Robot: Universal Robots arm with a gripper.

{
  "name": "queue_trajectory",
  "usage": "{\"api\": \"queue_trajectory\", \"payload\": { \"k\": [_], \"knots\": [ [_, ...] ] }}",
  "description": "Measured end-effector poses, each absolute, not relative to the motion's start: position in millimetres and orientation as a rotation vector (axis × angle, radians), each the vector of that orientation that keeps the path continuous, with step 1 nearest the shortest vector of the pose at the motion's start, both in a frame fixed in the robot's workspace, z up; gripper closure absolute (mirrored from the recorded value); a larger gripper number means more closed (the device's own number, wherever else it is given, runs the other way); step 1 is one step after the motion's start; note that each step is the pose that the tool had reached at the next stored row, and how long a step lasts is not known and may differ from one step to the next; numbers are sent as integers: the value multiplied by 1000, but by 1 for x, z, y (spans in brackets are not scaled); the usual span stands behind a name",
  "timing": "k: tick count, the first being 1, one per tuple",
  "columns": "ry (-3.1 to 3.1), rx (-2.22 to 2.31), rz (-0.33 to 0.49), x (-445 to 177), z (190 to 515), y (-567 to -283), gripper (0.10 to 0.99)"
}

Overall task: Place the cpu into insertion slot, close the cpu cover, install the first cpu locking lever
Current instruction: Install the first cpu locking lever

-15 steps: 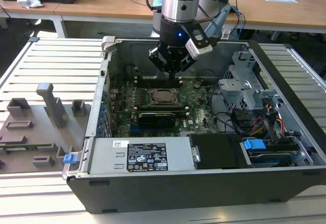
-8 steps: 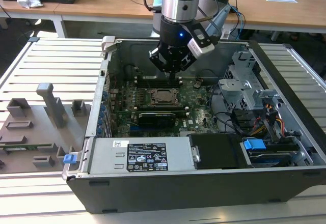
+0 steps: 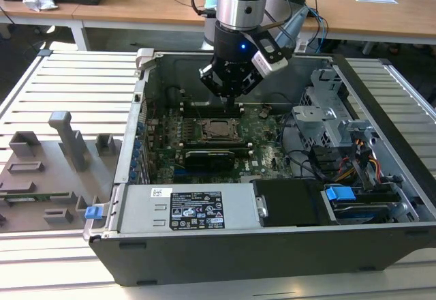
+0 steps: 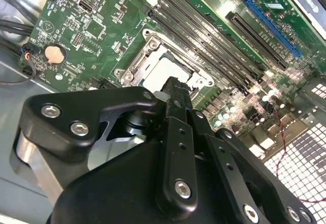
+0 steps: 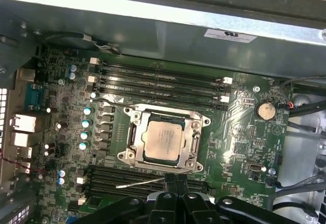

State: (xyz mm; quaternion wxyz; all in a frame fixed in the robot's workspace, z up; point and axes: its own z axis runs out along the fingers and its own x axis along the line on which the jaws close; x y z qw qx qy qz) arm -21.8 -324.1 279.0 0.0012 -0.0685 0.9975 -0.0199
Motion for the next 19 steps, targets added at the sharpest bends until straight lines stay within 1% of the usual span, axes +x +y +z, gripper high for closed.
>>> {"api": "queue_trajectory", "payload": {
  "k": [19],
  "knots": [
    [3132,-209,-63,-49,279,-324,980]
  ]
}}
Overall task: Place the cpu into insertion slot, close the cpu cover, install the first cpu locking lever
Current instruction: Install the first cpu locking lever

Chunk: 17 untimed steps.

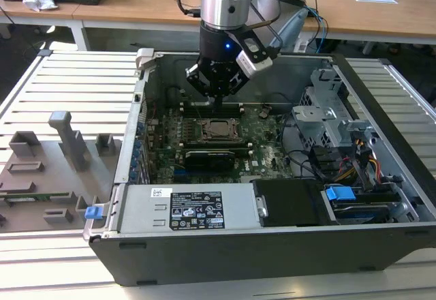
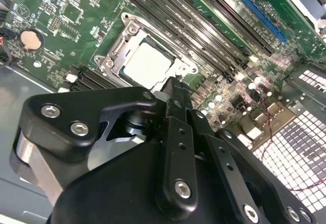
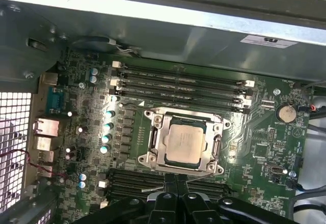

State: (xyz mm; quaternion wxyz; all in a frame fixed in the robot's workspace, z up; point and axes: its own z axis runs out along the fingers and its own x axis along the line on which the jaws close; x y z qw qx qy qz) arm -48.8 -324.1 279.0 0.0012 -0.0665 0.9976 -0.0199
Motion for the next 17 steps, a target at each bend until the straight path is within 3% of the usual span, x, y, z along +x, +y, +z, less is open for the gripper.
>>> {"api": "queue_trajectory", "payload": {
  "k": [17],
  "knots": [
    [3132,-209,-62,-72,279,-324,980]
  ]
}}
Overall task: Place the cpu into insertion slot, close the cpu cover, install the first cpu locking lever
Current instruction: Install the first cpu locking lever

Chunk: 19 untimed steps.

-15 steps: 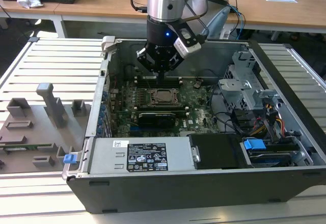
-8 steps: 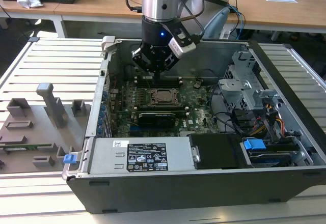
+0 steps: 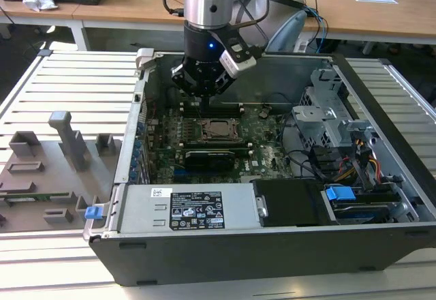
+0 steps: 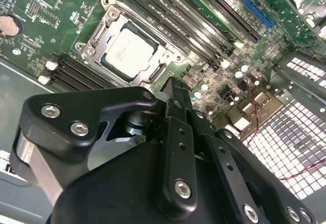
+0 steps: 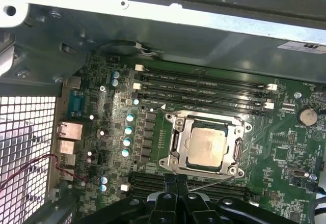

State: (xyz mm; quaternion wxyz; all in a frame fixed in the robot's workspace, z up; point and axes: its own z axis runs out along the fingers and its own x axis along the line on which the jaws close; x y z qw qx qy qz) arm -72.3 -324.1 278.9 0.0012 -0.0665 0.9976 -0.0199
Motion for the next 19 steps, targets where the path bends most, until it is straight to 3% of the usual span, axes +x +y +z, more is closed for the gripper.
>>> {"api": "queue_trajectory", "payload": {
  "k": [19],
  "knots": [
    [3134,-178,-63,-85,278,-324,980]
  ]
}}
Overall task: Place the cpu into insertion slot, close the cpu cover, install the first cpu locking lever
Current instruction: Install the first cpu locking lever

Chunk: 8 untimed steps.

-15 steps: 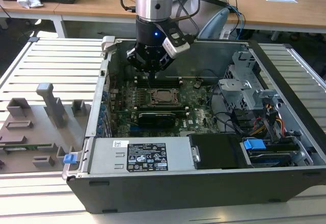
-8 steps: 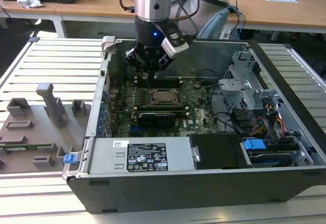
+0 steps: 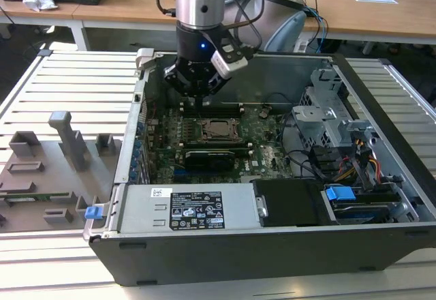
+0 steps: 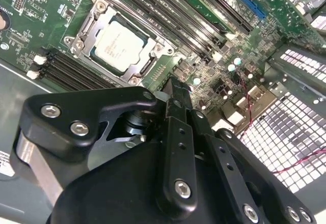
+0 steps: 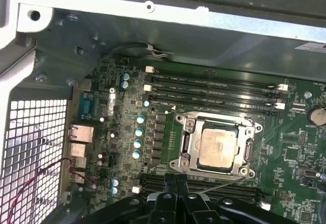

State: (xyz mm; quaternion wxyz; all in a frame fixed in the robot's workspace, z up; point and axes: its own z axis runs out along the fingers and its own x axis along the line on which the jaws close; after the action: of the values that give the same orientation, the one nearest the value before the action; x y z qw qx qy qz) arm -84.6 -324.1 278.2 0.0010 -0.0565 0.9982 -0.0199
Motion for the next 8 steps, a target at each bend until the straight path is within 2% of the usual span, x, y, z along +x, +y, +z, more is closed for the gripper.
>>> {"api": "queue_trajectory", "payload": {
  "k": [4,8],
  "knots": [
    [3136,-144,-45,-85,278,-324,980],
    [3134,-122,55,-90,278,-324,980]
  ]
}}
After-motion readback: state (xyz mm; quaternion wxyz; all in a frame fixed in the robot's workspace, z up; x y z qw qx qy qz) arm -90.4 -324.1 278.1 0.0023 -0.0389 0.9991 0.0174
